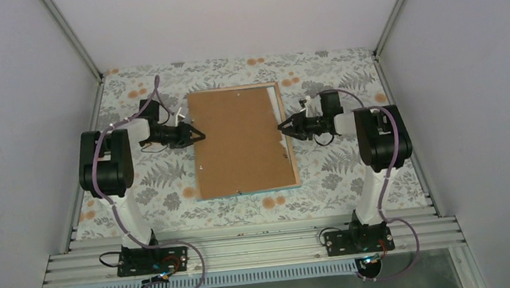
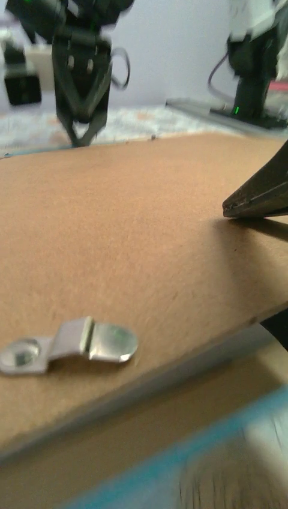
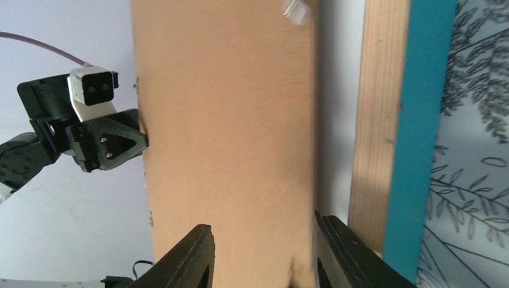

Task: Put the photo into the frame

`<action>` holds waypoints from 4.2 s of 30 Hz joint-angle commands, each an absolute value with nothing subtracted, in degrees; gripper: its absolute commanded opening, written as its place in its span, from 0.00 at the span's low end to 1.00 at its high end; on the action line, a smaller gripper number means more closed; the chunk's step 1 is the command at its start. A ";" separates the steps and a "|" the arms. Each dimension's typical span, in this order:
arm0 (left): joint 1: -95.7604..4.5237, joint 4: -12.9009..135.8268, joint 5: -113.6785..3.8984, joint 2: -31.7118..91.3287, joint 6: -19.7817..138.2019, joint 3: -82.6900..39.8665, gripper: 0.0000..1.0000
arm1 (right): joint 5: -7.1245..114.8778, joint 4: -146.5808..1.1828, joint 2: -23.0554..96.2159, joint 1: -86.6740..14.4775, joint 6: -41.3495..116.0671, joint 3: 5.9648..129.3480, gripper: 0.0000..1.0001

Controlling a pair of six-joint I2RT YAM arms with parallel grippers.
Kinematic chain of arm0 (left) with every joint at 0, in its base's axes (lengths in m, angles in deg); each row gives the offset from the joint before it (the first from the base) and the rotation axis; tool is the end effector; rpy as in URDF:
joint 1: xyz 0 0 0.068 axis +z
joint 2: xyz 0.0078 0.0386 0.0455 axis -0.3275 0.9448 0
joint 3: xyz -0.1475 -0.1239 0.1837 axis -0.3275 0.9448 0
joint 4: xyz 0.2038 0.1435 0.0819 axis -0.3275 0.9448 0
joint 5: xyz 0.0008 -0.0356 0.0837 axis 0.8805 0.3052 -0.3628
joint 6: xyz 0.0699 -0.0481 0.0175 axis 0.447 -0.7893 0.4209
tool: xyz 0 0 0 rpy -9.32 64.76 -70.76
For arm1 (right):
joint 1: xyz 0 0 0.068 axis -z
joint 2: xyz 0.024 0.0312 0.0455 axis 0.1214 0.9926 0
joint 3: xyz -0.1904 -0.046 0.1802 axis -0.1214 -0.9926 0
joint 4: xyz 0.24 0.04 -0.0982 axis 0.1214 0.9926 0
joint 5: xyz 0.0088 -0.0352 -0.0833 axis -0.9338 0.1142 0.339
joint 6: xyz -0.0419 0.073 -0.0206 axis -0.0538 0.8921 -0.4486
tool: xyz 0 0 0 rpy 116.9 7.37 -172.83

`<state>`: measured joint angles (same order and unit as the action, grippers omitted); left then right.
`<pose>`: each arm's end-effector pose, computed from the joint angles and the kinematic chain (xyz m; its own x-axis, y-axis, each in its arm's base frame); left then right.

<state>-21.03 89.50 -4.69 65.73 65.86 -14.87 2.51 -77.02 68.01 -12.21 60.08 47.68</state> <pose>0.3618 -0.0773 0.1107 -0.9696 -0.0125 -0.2444 0.2033 0.5147 -0.8329 0.3636 0.0994 0.0872 -0.9688 0.1661 -0.1840 -0.0938 0.4414 0.8924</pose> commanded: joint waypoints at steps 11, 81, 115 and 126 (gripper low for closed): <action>-21.03 90.97 -19.67 64.95 70.49 -18.20 0.53 | 3.95 -73.62 64.42 -11.61 56.86 48.33 0.45; -34.18 82.30 -35.58 60.97 74.99 -16.08 0.25 | 5.60 -67.11 71.74 -8.99 45.70 51.16 0.34; -28.31 81.42 -38.65 63.50 81.68 -28.53 0.52 | 11.05 -65.91 71.12 -8.27 41.62 58.91 0.45; -28.71 82.20 -36.08 59.68 86.53 -23.06 0.50 | 11.96 -66.35 74.50 -9.11 41.84 57.83 0.43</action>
<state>-28.29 81.39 -38.49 63.37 82.65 -24.86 11.67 -65.66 71.96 -8.10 42.80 58.46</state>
